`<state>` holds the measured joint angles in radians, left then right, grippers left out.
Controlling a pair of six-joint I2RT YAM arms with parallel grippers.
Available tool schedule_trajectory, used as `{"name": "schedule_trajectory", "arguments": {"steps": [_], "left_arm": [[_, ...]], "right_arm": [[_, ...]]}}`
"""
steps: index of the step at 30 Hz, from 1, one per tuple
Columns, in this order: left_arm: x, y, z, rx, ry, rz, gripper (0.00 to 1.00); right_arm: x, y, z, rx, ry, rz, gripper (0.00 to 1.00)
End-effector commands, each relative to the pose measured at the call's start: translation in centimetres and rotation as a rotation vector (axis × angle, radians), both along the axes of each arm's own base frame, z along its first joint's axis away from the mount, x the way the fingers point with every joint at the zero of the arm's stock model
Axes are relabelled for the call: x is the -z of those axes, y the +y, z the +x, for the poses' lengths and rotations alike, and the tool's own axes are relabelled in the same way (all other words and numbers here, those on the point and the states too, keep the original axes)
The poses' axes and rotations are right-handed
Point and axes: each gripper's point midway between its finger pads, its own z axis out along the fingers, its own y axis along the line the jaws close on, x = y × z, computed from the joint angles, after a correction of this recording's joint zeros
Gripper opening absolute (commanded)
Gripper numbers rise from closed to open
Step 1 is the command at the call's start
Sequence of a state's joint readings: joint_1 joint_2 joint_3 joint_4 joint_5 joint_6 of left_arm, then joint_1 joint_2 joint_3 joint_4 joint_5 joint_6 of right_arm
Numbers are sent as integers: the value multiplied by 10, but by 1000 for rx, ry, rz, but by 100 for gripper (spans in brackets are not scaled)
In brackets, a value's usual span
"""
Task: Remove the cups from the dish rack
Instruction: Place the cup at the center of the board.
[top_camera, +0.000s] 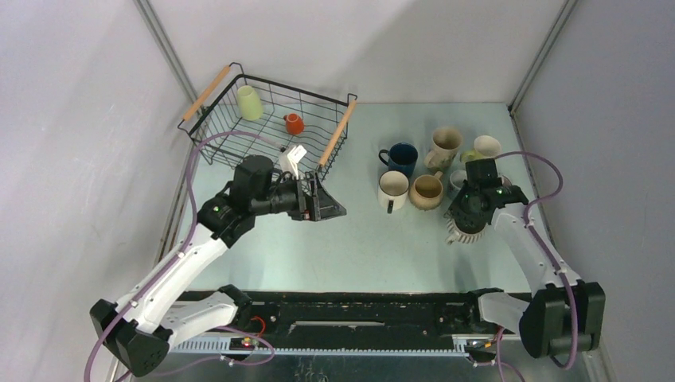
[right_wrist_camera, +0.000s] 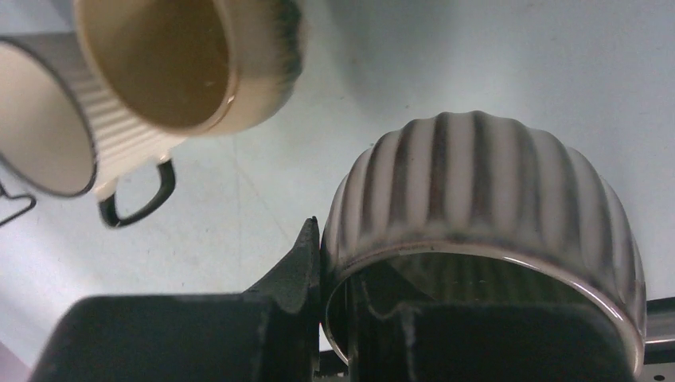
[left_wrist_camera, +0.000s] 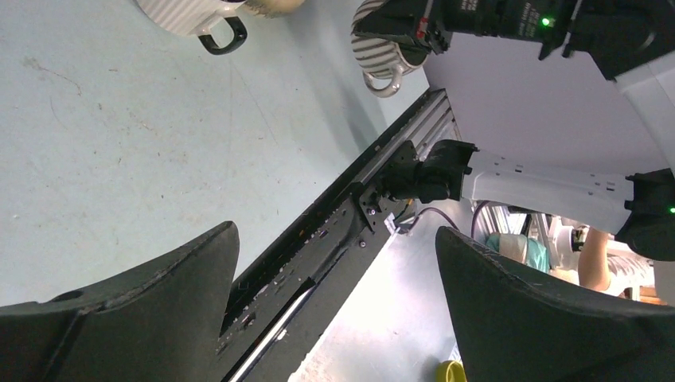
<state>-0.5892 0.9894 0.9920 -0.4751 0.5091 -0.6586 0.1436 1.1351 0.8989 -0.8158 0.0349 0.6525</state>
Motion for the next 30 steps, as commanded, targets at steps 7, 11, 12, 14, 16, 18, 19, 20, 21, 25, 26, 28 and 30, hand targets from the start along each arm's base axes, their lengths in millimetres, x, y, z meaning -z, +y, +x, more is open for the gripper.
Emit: {"name": "schedule_trajectory", "arguments": {"steps": [7, 11, 12, 14, 16, 18, 19, 20, 21, 25, 26, 28, 30], "left_arm": [[-31, 4, -14, 54, -106, -47, 100], [-30, 5, -16, 54, -107, -48, 100], [-29, 5, -17, 56, -106, -47, 100], [-28, 6, -18, 61, -105, -46, 100], [-27, 6, -18, 61, -108, -44, 100], [-25, 7, -18, 61, -112, -41, 100], [-25, 7, -19, 61, -111, -40, 100], [-24, 7, -19, 60, -109, -39, 100], [-23, 7, -20, 63, -105, -38, 100], [-22, 8, -20, 62, -104, -37, 100], [-22, 8, -21, 60, -103, -36, 100], [-22, 9, -21, 59, -106, -35, 100], [-21, 10, -21, 55, -105, -34, 100]], "right_arm": [[29, -31, 39, 102, -35, 13, 0], [40, -40, 44, 137, -13, 11, 0], [43, -42, 45, 140, -7, 10, 0], [48, -43, 47, 144, 5, 19, 0], [52, -43, 48, 141, 11, 31, 0], [56, -44, 50, 143, 20, 30, 0], [58, -45, 50, 141, 23, 33, 0], [60, -45, 51, 141, 28, 33, 0], [61, -45, 50, 142, 34, 33, 0], [66, -45, 49, 144, 46, 37, 5], [66, -45, 48, 142, 47, 39, 7], [68, -45, 47, 145, 51, 40, 11], [69, -45, 46, 143, 55, 41, 14]]}}
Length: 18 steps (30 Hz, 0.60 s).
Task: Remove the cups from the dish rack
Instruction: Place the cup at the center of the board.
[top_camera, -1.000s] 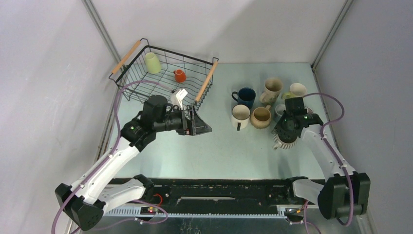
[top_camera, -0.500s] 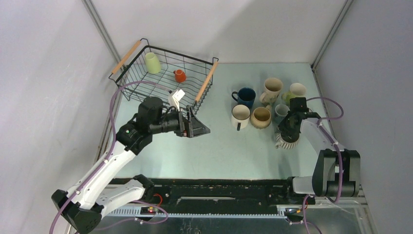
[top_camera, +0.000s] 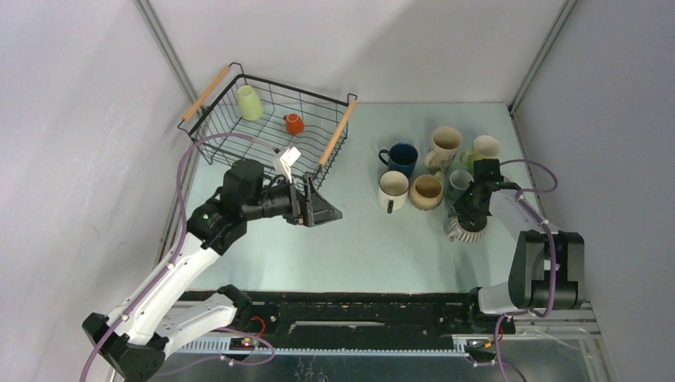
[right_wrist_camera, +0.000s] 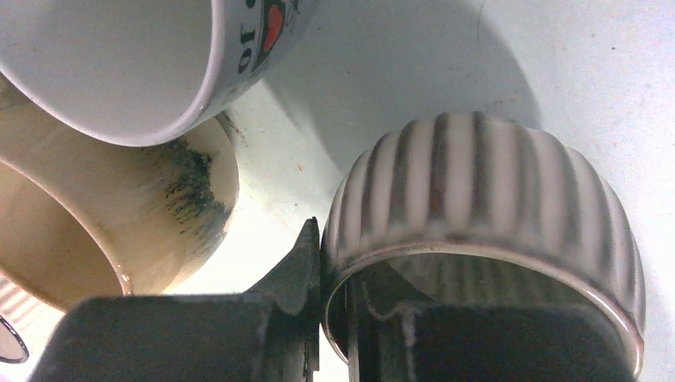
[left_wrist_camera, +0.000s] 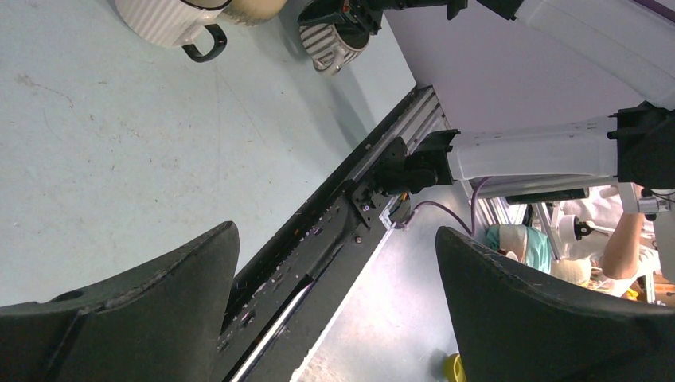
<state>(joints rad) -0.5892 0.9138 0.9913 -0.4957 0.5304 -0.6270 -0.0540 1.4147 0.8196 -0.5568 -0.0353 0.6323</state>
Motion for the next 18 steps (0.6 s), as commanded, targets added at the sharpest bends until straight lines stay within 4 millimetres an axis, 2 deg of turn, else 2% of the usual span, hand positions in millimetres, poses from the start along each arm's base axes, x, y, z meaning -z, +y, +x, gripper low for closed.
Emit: {"name": "schedule_trajectory", "arguments": {"steps": [1, 6, 15, 18], "left_arm": [[-4, 2, -6, 22, -36, -7, 100], [-2, 3, -6, 18, -31, -6, 100], [5, 4, -7, 11, -19, 4, 100], [9, 5, -7, 7, -11, 10, 100]], "right_arm": [[-4, -4, 9, -7, -45, -9, 14], [-2, -3, 8, -11, -39, -5, 15], [-1, -5, 5, -13, -27, -13, 30], [-1, -5, 5, -12, -26, -12, 32]]}}
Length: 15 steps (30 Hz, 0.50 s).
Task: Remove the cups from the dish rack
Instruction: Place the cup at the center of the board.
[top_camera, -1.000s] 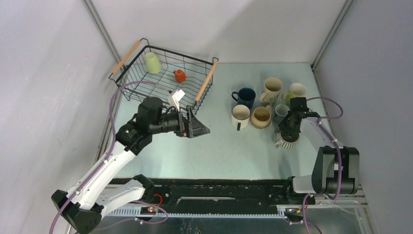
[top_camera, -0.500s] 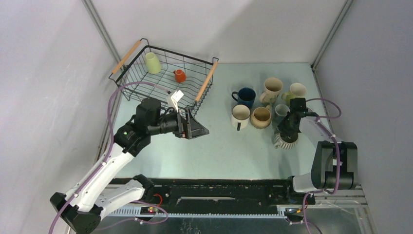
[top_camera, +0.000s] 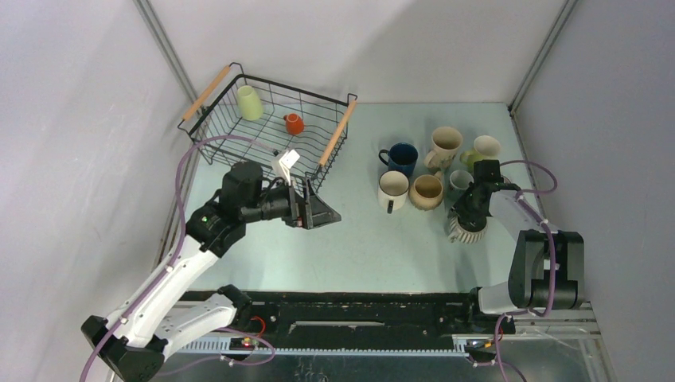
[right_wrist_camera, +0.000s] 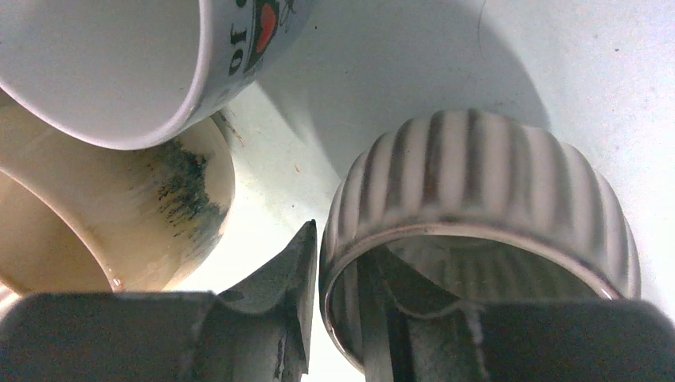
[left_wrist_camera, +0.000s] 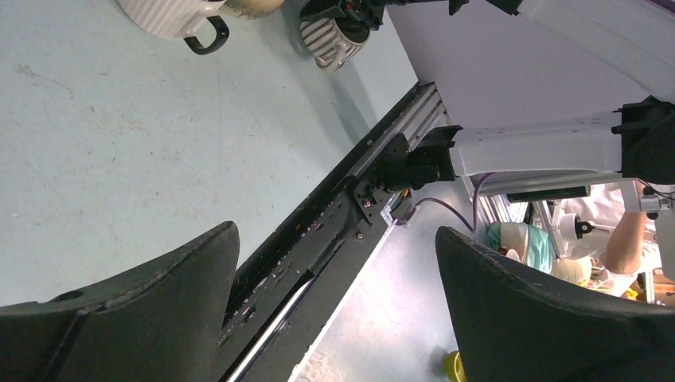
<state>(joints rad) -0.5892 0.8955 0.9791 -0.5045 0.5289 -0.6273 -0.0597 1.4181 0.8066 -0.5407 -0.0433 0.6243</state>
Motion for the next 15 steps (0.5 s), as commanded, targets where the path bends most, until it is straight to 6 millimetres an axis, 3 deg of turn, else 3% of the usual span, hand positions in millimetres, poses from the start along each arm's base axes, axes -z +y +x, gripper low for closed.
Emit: {"name": "schedule_trajectory", "arguments": {"steps": [1, 7, 15], "left_arm": [[7, 3, -4, 8, -10, 9, 100], [7, 4, -5, 5, -12, 9, 100], [5, 5, -2, -9, -8, 29, 100]], "right_arm": [[-5, -4, 5, -6, -23, -15, 33], [-13, -4, -1, 4, -27, -15, 41], [-30, 0, -10, 6, -50, -1, 65]]}}
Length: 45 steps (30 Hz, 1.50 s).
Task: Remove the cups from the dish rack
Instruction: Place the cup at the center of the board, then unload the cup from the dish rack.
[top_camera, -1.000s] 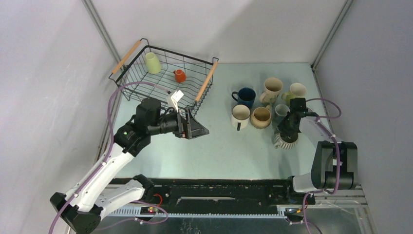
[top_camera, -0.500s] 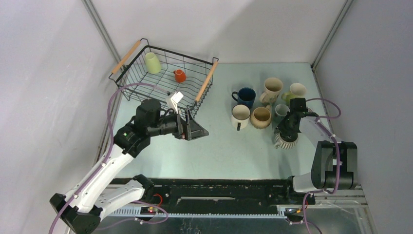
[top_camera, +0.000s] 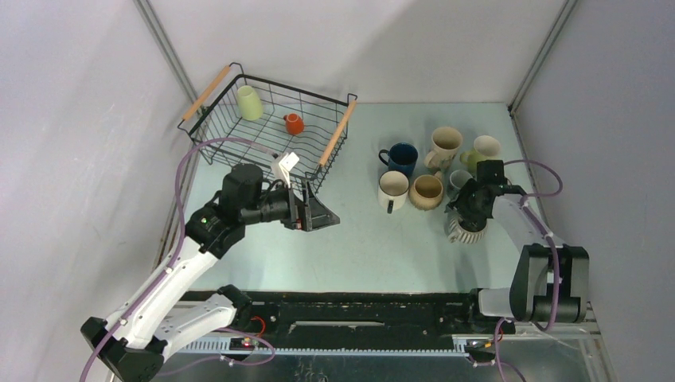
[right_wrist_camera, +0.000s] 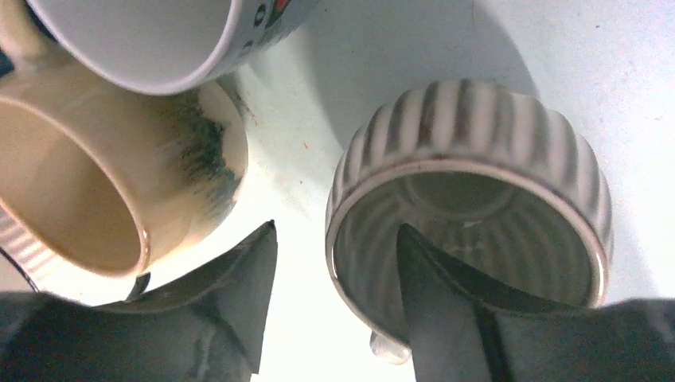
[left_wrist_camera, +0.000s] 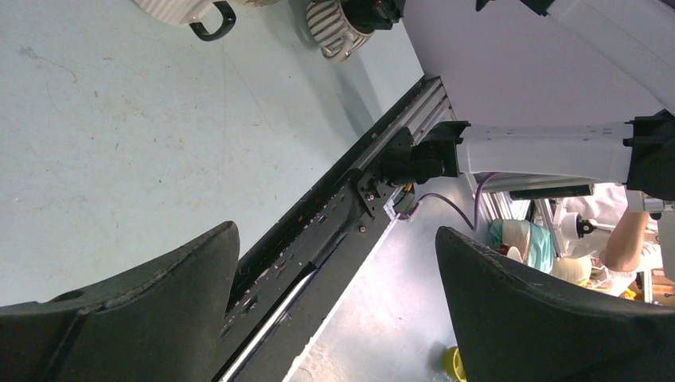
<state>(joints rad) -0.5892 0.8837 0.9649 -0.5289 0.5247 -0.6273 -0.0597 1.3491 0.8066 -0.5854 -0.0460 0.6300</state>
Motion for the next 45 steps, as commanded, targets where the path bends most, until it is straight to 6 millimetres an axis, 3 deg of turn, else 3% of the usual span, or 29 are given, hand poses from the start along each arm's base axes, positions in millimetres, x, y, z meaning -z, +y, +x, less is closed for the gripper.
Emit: {"name": "schedule_trajectory", "arguments": {"steps": [1, 3, 6, 12, 16, 23, 28, 31, 36, 45], "left_arm": [[-4, 2, 3, -8, -29, 17, 100], [-6, 3, 6, -19, -30, 27, 100], [-12, 3, 10, -37, -35, 29, 100], [-24, 0, 26, -80, -36, 44, 100], [-34, 3, 51, -149, -58, 124, 100], [-52, 37, 124, -437, -102, 288, 100], [-60, 82, 184, -681, -139, 394, 100], [-62, 120, 219, -855, -163, 482, 100], [-54, 158, 271, -1007, -154, 593, 100], [-40, 194, 349, -1165, -148, 673, 100]], "right_arm": [[-17, 1, -6, -2, -30, -3, 71], [-25, 2, -9, -8, -46, -7, 82], [-37, 5, -15, -16, -76, -5, 92], [-60, 11, -29, -44, -129, 10, 96], [-81, 12, -38, -67, -176, -4, 99], [-123, 34, -42, -155, -300, 25, 100], [-151, 54, -37, -234, -357, -3, 100], [-163, 70, -32, -279, -387, 9, 100], [-164, 96, -27, -350, -387, 45, 100], [-162, 122, -23, -433, -353, 49, 100]]}}
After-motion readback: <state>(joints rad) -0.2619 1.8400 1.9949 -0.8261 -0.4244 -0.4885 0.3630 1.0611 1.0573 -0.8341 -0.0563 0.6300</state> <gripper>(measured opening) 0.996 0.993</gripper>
